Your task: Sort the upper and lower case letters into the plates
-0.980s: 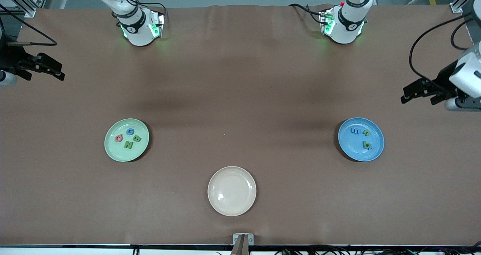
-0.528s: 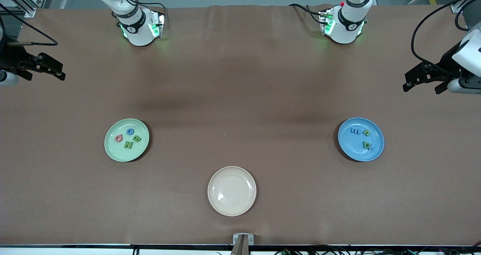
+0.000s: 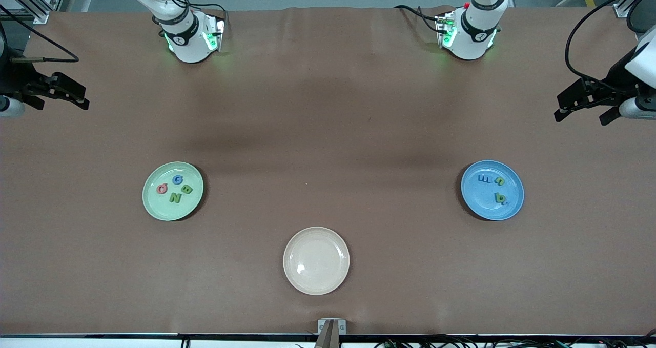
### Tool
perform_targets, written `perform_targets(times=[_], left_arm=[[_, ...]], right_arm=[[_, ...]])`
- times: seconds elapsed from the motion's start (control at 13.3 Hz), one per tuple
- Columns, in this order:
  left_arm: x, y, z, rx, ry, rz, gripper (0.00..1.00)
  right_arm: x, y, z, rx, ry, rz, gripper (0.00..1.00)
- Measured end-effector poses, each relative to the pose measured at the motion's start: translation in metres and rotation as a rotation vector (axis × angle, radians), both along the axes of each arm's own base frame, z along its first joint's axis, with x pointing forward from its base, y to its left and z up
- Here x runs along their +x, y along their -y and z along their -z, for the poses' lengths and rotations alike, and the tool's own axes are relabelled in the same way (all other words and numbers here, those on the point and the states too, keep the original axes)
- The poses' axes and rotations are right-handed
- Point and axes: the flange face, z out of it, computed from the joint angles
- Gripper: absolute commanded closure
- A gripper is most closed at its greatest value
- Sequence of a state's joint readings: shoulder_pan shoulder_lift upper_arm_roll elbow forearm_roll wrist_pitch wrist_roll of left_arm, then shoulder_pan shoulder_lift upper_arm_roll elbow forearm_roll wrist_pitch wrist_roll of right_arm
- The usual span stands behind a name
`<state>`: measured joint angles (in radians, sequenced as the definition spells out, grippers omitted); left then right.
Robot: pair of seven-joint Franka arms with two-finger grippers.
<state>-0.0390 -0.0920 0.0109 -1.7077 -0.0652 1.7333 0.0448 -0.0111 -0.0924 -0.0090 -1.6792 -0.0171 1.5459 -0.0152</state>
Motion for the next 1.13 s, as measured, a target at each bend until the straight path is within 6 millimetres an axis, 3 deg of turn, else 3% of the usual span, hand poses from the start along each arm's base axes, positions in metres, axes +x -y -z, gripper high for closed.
perform_targets(times=[0.38, 0.68, 1.13], left_arm=[[0.012, -0.002, -0.021, -0.001, 0.047, -0.005, 0.01], [0.026, -0.002, -0.014, -0.001, 0.039, -0.012, 0.01], [0.028, -0.004, -0.016, -0.001, 0.043, -0.017, 0.0]], right_arm=[[0.0, 0.0, 0.0, 0.0, 0.0, -0.001, 0.0], [0.0, 0.0, 0.0, 0.0, 0.0, -0.001, 0.0], [0.0, 0.0, 0.0, 0.0, 0.0, -0.002, 0.0]])
